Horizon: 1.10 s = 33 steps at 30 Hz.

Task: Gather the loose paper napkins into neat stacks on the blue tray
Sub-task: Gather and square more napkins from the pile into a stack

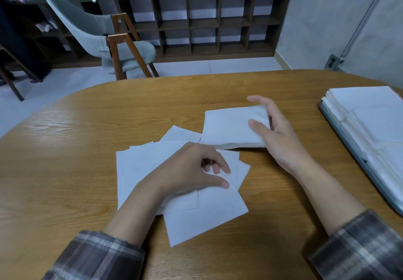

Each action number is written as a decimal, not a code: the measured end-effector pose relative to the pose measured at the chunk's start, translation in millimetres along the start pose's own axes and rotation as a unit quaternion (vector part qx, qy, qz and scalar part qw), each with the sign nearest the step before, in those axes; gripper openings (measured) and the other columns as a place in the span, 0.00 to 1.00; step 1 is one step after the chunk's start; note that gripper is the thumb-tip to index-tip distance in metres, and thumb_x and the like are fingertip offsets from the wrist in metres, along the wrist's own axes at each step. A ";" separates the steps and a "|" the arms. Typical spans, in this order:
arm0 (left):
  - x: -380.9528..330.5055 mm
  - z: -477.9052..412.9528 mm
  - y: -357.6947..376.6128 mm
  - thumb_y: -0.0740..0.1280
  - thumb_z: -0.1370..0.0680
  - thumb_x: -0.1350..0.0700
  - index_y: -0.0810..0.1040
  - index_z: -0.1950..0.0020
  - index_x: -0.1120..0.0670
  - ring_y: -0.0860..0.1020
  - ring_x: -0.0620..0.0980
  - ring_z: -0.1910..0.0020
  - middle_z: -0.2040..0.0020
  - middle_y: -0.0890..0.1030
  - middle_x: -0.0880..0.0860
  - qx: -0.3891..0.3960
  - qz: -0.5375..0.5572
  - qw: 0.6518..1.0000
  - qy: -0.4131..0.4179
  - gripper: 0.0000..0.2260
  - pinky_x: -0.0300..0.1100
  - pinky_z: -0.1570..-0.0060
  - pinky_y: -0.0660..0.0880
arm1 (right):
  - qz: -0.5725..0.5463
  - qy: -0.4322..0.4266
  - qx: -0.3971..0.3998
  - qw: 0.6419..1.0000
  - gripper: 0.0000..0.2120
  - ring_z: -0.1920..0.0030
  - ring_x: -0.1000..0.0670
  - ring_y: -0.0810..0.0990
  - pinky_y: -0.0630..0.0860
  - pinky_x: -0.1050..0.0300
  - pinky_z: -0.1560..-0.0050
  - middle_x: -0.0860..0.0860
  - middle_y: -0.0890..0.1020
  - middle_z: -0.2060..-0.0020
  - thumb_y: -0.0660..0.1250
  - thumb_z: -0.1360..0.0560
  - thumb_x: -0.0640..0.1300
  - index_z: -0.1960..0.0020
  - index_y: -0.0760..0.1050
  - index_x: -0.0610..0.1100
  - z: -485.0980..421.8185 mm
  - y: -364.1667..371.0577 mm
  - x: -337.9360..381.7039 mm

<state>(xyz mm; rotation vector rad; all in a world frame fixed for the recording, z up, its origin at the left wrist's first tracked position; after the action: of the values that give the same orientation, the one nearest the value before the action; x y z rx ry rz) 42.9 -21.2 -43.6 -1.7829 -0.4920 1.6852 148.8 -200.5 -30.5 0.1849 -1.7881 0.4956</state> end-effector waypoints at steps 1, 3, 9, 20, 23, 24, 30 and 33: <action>0.7 0.0 1.6 0.84 0.30 0.49 0.88 0.53 0.45 0.74 0.42 0.61 0.59 0.83 0.43 0.008 0.005 1.000 -0.002 0.09 0.32 0.60 0.70 | -0.002 -0.003 0.010 1.000 0.23 0.34 0.52 0.76 0.72 0.46 0.29 0.59 0.79 0.35 0.64 0.16 0.38 0.31 0.74 0.64 -0.1 1.3 0.3; 1.3 0.3 4.1 0.83 0.29 0.51 0.87 0.56 0.46 0.74 0.41 0.60 0.60 0.83 0.42 0.021 0.013 1.000 -0.002 0.07 0.31 0.59 0.69 | 0.010 -0.015 0.024 1.000 0.21 0.34 0.58 0.76 0.69 0.57 0.29 0.64 0.80 0.37 0.63 0.16 0.36 0.32 0.78 0.59 0.7 3.5 2.8; -8.4 1.3 -8.4 0.76 0.21 0.54 0.83 0.53 0.52 0.76 0.48 0.61 0.59 0.83 0.53 -0.044 0.126 0.991 0.028 0.04 0.41 0.58 0.70 | 0.033 -0.003 0.052 0.998 0.17 0.39 0.67 0.79 0.67 0.76 0.40 0.63 0.87 0.46 0.63 0.16 0.33 0.46 0.87 0.49 2.2 6.7 3.2; -11.0 5.4 -26.6 0.81 0.26 0.57 0.78 0.54 0.54 0.73 0.65 0.65 0.63 0.78 0.63 -0.283 0.226 0.930 0.060 0.12 0.50 0.62 0.70 | -0.070 -0.003 0.133 0.989 0.14 0.48 0.51 0.86 0.78 0.59 0.44 0.46 0.89 0.50 0.74 0.21 0.51 0.50 0.88 0.39 14.2 21.2 15.7; -11.2 3.2 -21.6 0.80 0.25 0.55 0.78 0.44 0.49 0.68 0.56 0.69 0.67 0.75 0.53 -0.260 0.220 0.939 0.043 0.15 0.43 0.62 0.69 | -0.034 -0.006 0.093 0.995 0.06 0.51 0.55 0.86 0.78 0.64 0.49 0.50 0.90 0.53 0.75 0.22 0.44 0.52 0.88 0.41 12.9 20.0 17.3; -11.7 1.8 -19.9 0.80 0.25 0.55 0.77 0.40 0.46 0.69 0.53 0.70 0.66 0.75 0.49 -0.237 0.219 0.946 0.034 0.18 0.41 0.63 0.70 | -0.037 0.000 0.065 0.997 0.05 0.53 0.55 0.86 0.78 0.64 0.50 0.50 0.89 0.54 0.75 0.22 0.43 0.52 0.88 0.42 11.4 16.7 16.4; -5.0 4.9 -32.1 0.79 0.24 0.59 0.75 0.32 0.46 0.87 0.51 0.55 0.56 0.86 0.51 -0.289 0.245 0.925 0.016 0.24 0.48 0.56 0.81 | -0.072 0.037 -0.060 0.995 0.07 0.41 0.54 0.85 0.76 0.49 0.30 0.54 0.89 0.47 0.75 0.22 0.48 0.46 0.87 0.46 4.5 -4.5 7.3; -0.8 9.9 -45.5 0.79 0.24 0.57 0.77 0.34 0.48 0.84 0.44 0.54 0.55 0.88 0.49 -0.358 0.213 0.909 0.017 0.21 0.41 0.61 0.73 | -0.059 0.035 -0.038 0.997 0.10 0.36 0.51 0.83 0.72 0.40 0.26 0.54 0.87 0.42 0.75 0.21 0.49 0.41 0.86 0.50 4.7 -0.9 5.6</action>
<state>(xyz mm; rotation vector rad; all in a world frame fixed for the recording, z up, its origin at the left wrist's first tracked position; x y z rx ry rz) 39.9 13.5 -12.6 -2.5931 -0.8315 1.9005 143.4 -202.6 -26.0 0.2171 -1.7133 0.3449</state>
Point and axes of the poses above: each hand's wrist, its own z-axis away from the middle knuckle, its own y-axis out of the palm, x = y × z, the point moved 6 cm from there along -z, towards the middle knuckle
